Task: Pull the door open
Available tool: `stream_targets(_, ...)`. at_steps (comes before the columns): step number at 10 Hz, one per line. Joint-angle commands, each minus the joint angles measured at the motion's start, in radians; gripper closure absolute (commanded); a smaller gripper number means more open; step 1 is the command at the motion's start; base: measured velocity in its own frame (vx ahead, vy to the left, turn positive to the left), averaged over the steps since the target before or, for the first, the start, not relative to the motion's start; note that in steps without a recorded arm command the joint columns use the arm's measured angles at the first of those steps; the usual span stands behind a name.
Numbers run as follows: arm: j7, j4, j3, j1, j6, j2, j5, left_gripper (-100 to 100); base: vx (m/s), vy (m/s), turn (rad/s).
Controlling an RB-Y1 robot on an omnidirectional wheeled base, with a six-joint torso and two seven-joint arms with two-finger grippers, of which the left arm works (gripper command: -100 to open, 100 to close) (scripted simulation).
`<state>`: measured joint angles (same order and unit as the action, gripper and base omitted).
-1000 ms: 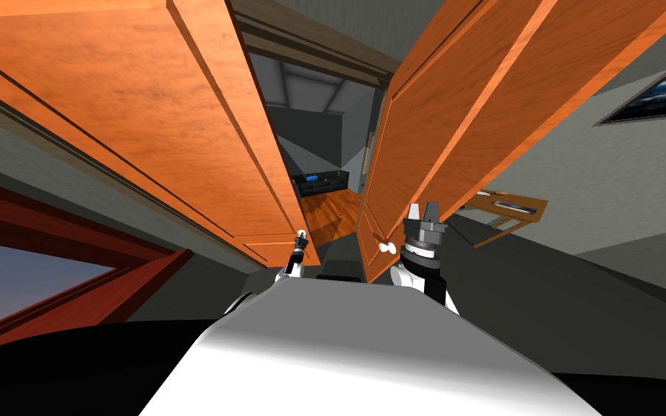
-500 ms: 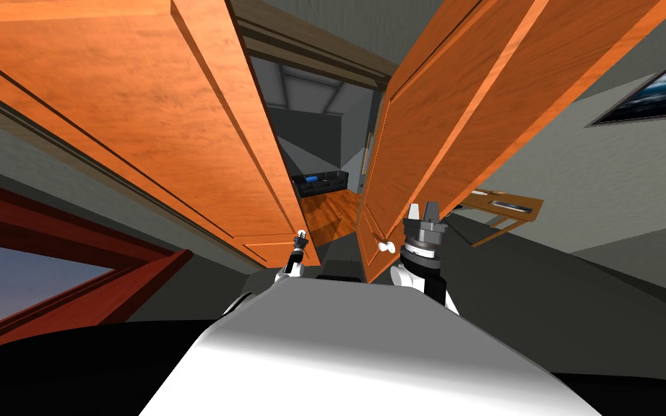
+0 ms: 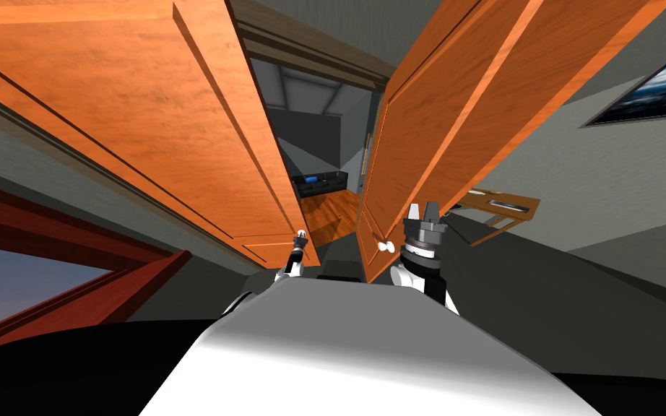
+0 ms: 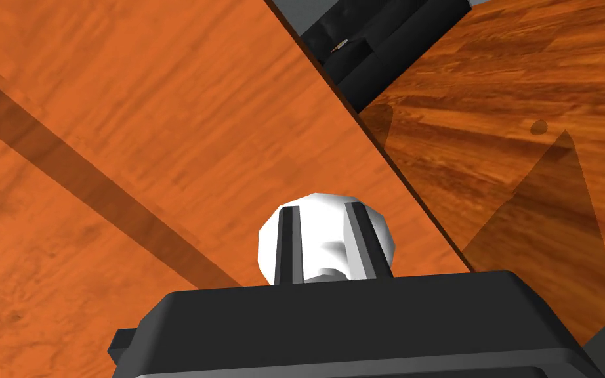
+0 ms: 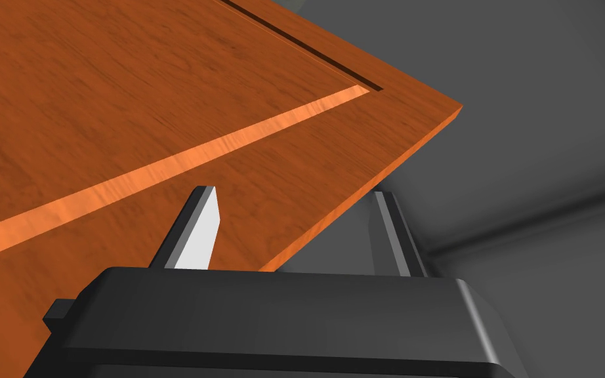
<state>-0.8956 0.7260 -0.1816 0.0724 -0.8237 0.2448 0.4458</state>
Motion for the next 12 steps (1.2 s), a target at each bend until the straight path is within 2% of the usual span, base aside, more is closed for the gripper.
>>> stream_targets(1,-0.026,-0.039,-0.005,0.005,-0.001,-0.005,0.004,100,0.005,0.002,0.000)
stream_targets(2,-0.026,-0.039,-0.005,0.005,-0.001,-0.005,0.004,100,0.000,0.000,0.000)
stream_targets(5,-0.117,-0.050,-0.009,0.013,-0.004,-0.003,0.028,100,0.011,0.004,-0.006)
stream_targets(6,-0.125,-0.050,-0.009,0.013,-0.004,-0.003,0.028,100,0.012,0.004,-0.006)
stream_targets(9,-0.218,-0.060,-0.012,0.022,-0.007,0.000,0.052,100,0.013,0.000,-0.008)
stream_targets(10,-0.221,-0.060,-0.012,0.022,-0.007,0.000,0.052,100,0.014,0.004,0.003)
stream_targets(12,-0.276,-0.066,-0.013,0.026,-0.009,0.002,0.065,100,0.022,0.002,0.000)
